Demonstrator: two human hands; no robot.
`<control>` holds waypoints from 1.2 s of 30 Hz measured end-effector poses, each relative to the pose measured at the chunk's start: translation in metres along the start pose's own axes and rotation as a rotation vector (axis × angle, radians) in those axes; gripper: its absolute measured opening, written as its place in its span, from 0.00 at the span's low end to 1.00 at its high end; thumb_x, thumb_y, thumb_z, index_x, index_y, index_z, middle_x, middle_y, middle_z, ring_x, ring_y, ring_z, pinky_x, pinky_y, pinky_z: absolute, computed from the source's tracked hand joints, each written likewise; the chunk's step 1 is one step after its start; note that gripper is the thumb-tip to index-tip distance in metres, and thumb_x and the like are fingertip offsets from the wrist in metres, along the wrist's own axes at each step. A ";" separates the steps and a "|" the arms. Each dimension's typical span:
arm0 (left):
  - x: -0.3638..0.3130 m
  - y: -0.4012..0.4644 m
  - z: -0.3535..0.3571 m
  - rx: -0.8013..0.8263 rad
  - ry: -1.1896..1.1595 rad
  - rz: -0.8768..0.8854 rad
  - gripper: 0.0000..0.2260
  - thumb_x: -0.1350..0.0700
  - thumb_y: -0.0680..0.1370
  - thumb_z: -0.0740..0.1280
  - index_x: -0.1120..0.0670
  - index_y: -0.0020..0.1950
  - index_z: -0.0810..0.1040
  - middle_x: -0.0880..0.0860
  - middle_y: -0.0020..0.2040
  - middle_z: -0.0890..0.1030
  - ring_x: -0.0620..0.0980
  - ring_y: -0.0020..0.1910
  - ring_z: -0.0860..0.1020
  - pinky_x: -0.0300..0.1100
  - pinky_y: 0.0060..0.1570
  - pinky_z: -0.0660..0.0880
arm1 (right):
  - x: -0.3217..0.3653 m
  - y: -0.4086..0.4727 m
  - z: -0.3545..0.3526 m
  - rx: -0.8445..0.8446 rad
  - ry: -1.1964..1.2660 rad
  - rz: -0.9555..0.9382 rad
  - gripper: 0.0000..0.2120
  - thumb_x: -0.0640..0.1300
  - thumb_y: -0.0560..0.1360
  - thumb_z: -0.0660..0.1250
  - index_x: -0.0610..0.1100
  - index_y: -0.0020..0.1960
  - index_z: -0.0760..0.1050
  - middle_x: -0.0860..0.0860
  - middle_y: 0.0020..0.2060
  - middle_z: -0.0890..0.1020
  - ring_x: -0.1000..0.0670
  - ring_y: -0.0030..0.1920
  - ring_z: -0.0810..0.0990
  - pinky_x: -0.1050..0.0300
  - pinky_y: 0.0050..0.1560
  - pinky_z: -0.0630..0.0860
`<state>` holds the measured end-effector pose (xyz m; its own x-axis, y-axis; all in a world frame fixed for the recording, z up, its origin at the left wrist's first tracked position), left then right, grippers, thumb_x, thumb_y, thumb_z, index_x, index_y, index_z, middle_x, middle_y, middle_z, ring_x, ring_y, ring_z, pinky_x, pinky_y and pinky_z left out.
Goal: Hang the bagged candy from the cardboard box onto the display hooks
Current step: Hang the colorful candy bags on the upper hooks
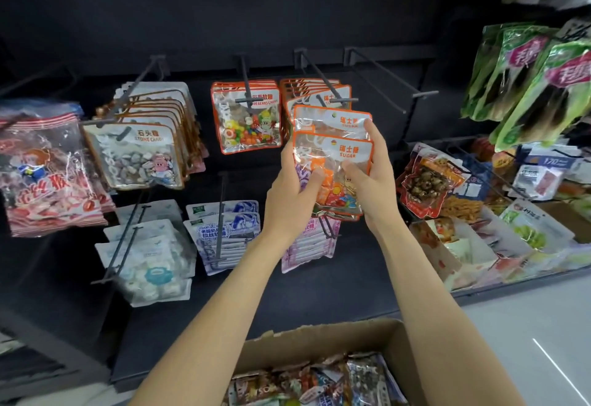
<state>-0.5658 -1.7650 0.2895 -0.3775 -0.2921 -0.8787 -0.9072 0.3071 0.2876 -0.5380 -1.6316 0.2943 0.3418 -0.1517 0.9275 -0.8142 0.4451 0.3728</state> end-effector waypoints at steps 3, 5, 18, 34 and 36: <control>0.003 0.001 0.003 0.004 0.017 0.005 0.27 0.50 0.80 0.61 0.43 0.76 0.50 0.45 0.65 0.75 0.44 0.58 0.76 0.46 0.61 0.73 | -0.005 0.000 -0.003 -0.007 0.023 0.030 0.30 0.30 0.77 0.62 0.53 0.73 0.60 0.56 0.65 0.72 0.58 0.62 0.75 0.61 0.56 0.77; 0.007 0.000 0.002 -0.006 0.010 -0.004 0.27 0.49 0.80 0.61 0.42 0.75 0.51 0.45 0.65 0.75 0.46 0.58 0.76 0.49 0.61 0.73 | -0.008 -0.001 -0.002 -0.004 0.025 0.039 0.30 0.31 0.77 0.63 0.52 0.73 0.61 0.56 0.64 0.72 0.57 0.62 0.75 0.60 0.56 0.78; 0.005 0.003 -0.003 -0.029 0.017 0.033 0.28 0.50 0.81 0.61 0.45 0.76 0.51 0.43 0.63 0.75 0.41 0.55 0.74 0.41 0.59 0.72 | -0.005 0.000 0.004 -0.035 0.045 0.028 0.31 0.31 0.76 0.64 0.51 0.73 0.61 0.52 0.68 0.70 0.54 0.65 0.73 0.56 0.61 0.76; 0.025 0.004 -0.010 -0.036 0.083 -0.024 0.25 0.51 0.81 0.61 0.40 0.74 0.54 0.42 0.60 0.75 0.47 0.57 0.78 0.53 0.57 0.76 | -0.003 0.046 -0.005 -0.041 -0.370 0.082 0.24 0.57 0.74 0.66 0.52 0.68 0.72 0.53 0.52 0.80 0.53 0.52 0.80 0.48 0.55 0.79; 0.037 0.002 -0.015 -0.044 0.058 -0.054 0.24 0.52 0.81 0.61 0.41 0.74 0.56 0.42 0.58 0.75 0.46 0.56 0.78 0.53 0.56 0.76 | 0.000 0.060 -0.004 -0.129 -0.540 -0.013 0.20 0.53 0.75 0.68 0.51 0.65 0.74 0.51 0.48 0.82 0.53 0.46 0.80 0.51 0.48 0.79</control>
<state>-0.5839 -1.7885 0.2628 -0.3370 -0.3594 -0.8702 -0.9333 0.2496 0.2583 -0.5850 -1.6013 0.3162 0.0345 -0.5732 0.8187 -0.7360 0.5396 0.4089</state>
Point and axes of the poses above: each hand's wrist, its own y-axis towards the middle knuckle, its own z-axis out of the palm, x = y × z, the point moved 3 cm from there along y, towards the middle knuckle
